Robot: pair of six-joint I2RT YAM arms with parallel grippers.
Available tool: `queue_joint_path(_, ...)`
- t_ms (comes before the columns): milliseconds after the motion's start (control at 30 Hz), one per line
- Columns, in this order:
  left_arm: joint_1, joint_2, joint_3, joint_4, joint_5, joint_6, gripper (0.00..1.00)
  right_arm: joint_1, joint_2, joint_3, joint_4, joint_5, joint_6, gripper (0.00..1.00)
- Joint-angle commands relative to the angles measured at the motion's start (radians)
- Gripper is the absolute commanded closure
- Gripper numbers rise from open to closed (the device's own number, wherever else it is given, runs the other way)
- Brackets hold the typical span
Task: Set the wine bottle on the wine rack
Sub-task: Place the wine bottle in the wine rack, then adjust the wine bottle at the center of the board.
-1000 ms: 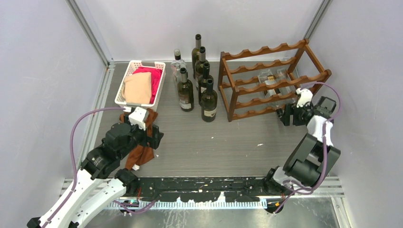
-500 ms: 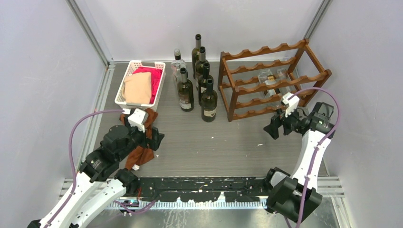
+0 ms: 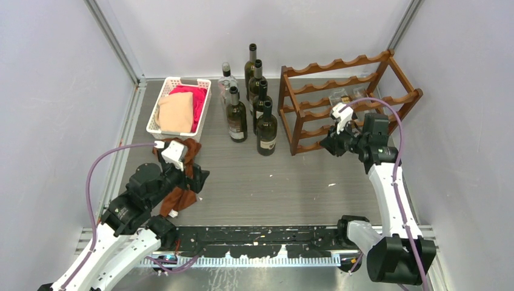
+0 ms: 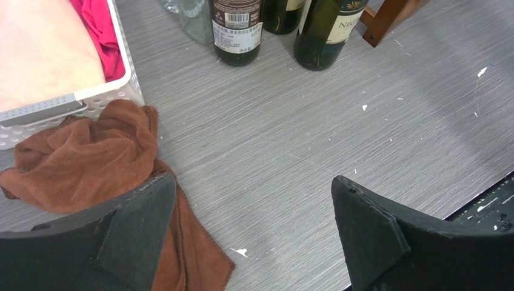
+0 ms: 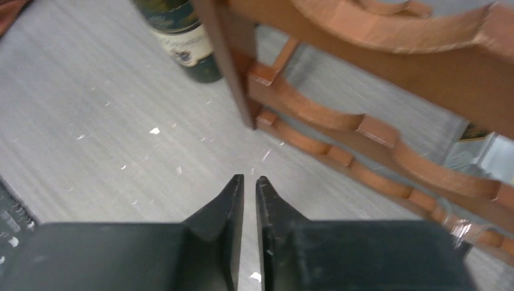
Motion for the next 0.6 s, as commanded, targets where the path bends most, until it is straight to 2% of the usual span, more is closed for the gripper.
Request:
queue_joint_path(0,0.005,0.020,-0.002,0.063,-0.003,0.026,0.01,0.091,0.010,-0.039,0.328,0.212,0.241,0.90)
queue_joint_path(133,0.014,0.045,0.001,0.062,-0.004,0.035,0.02,0.234,0.027,-0.088,0.460,0.395,0.301,0.96)
queue_joint_path(333,0.038,0.052,-0.001,0.064,0.008,0.039,0.02,0.379,0.038,-0.144,0.655,0.685,0.391,0.97)
queue_joint_path(567,0.054,0.062,-0.003,0.071,0.039,0.039,0.03,0.468,0.054,-0.196,0.795,0.763,0.422,0.97)
